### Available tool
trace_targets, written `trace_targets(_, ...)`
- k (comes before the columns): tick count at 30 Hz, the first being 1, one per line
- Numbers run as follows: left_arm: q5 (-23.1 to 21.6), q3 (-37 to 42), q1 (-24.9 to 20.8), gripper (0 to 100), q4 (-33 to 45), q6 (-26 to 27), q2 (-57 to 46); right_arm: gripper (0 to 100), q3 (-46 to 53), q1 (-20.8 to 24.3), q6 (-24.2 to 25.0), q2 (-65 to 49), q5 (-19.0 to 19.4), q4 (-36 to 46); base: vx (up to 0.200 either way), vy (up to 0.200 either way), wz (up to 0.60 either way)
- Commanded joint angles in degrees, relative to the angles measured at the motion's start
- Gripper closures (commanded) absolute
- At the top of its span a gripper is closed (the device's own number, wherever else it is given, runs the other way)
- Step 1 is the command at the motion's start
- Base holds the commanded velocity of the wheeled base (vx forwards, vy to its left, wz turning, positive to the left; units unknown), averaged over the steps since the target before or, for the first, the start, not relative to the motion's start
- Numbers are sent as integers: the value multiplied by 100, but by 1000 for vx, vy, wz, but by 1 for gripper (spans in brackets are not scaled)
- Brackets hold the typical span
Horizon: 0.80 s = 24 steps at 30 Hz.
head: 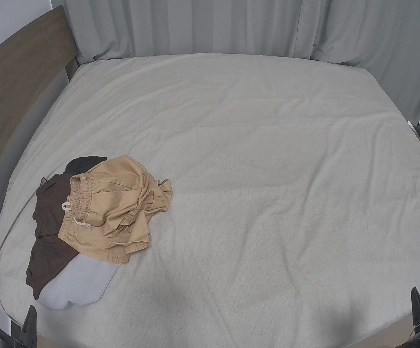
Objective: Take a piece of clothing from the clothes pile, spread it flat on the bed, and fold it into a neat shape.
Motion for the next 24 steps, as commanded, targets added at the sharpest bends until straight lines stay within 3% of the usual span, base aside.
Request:
trace_targets(1, 6, 101, -3, 0, -2, 17, -101, 0, 101, -7, -9, -93, 2, 2, 0, 0, 0)
trace_targets(24, -21, 101, 6, 0, -46, 87, -101, 0, 101, 2, -9, -93, -7, -6, 0, 0, 0)
